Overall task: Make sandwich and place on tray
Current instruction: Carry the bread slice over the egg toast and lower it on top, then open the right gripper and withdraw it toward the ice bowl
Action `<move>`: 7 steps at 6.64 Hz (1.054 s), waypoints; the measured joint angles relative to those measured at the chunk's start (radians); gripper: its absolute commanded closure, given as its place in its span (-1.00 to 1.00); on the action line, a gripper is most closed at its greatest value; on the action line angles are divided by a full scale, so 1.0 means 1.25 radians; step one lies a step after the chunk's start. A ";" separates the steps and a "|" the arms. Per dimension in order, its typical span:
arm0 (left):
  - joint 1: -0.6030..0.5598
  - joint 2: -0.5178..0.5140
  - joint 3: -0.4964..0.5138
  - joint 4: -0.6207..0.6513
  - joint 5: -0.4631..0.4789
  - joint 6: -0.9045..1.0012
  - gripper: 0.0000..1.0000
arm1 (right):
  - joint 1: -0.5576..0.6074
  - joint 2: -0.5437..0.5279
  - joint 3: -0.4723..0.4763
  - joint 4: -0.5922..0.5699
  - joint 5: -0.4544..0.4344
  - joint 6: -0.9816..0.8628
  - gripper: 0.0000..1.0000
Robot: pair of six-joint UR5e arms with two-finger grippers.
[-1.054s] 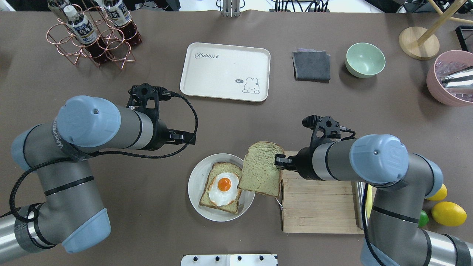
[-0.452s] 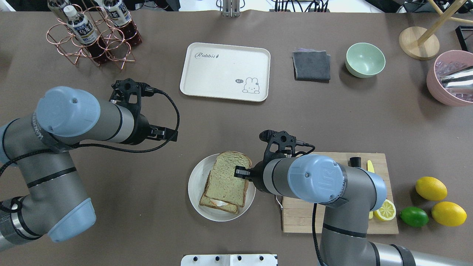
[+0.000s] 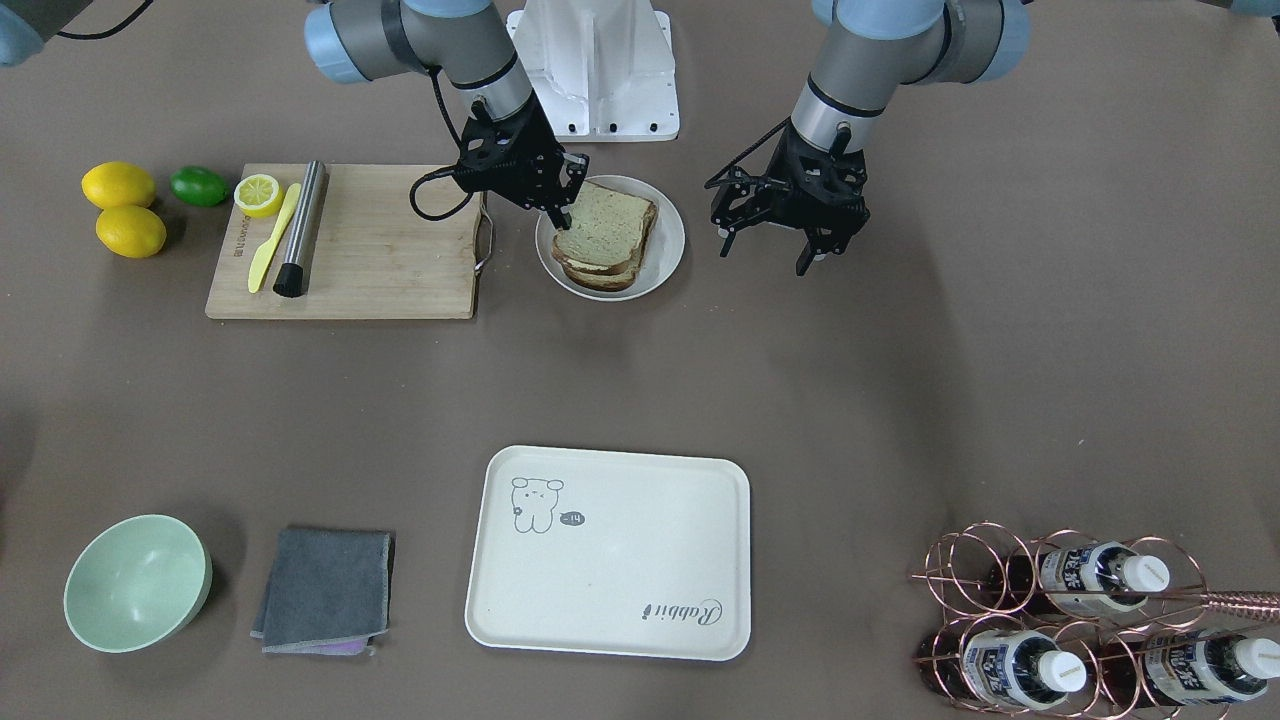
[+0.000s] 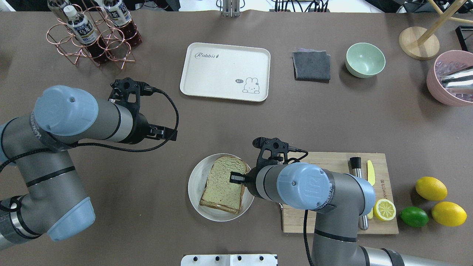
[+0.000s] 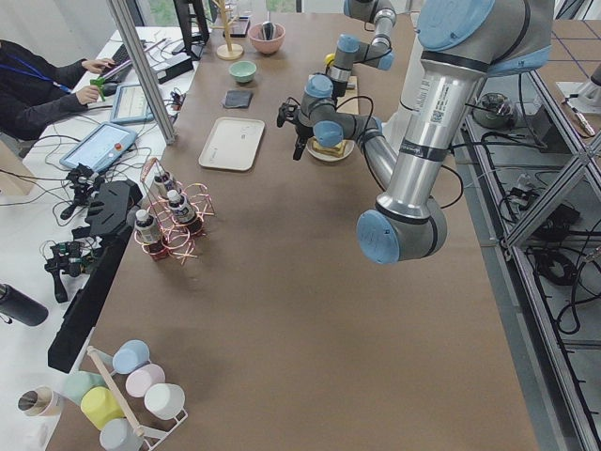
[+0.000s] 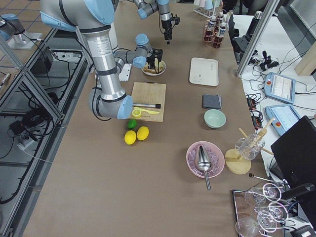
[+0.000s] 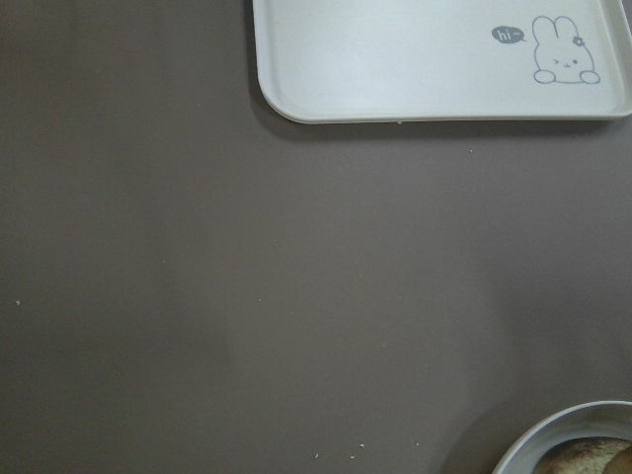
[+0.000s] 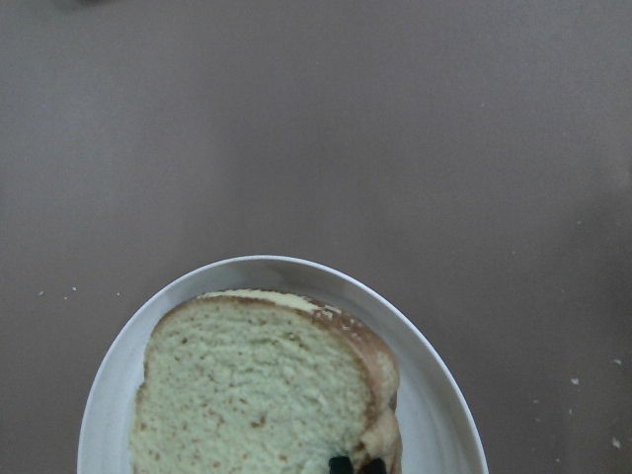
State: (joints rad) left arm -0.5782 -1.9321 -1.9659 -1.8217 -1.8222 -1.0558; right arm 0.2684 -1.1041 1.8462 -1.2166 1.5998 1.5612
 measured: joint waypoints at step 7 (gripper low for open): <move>0.001 -0.006 0.007 0.000 0.000 0.000 -0.96 | -0.017 0.009 -0.013 0.003 -0.064 -0.013 -1.00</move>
State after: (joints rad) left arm -0.5767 -1.9400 -1.9566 -1.8222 -1.8223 -1.0554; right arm 0.2469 -1.0924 1.8299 -1.2132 1.5200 1.5451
